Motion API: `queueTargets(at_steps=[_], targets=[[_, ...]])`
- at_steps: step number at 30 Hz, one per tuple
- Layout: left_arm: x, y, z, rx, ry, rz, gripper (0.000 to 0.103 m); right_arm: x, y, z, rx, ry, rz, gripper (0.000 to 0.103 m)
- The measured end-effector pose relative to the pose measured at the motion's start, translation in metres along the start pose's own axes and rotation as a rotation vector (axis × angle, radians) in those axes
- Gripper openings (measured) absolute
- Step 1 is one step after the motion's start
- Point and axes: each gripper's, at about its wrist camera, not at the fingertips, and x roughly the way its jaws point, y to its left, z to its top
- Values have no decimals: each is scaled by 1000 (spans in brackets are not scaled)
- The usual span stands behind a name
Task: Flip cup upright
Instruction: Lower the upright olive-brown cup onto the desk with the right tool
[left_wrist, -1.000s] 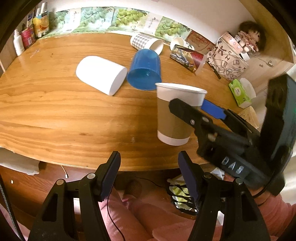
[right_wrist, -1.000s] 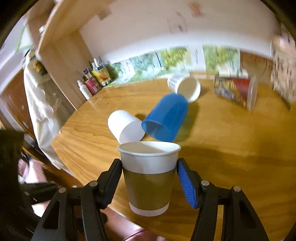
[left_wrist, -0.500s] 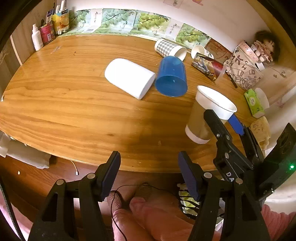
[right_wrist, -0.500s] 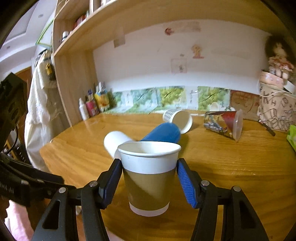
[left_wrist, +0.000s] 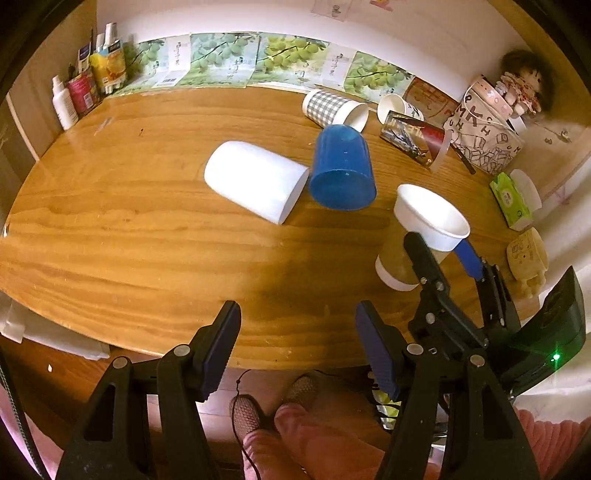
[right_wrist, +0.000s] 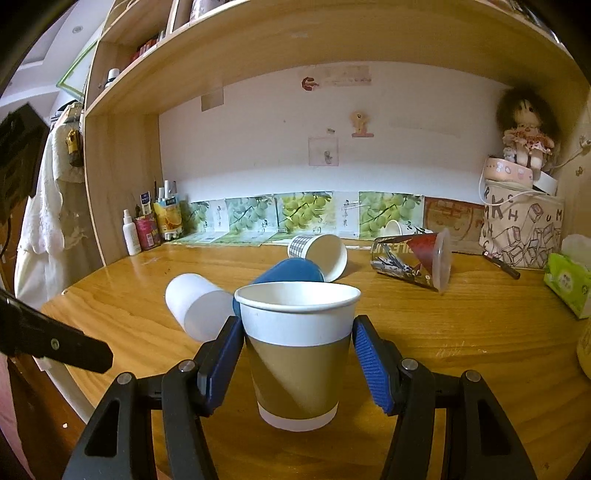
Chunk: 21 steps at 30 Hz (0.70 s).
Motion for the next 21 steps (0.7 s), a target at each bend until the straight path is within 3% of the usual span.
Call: queueTargets(at_steps=[21], targets=[[0, -11, 8, 85, 21, -47, 69, -9, 6, -16, -12, 34, -27, 62]])
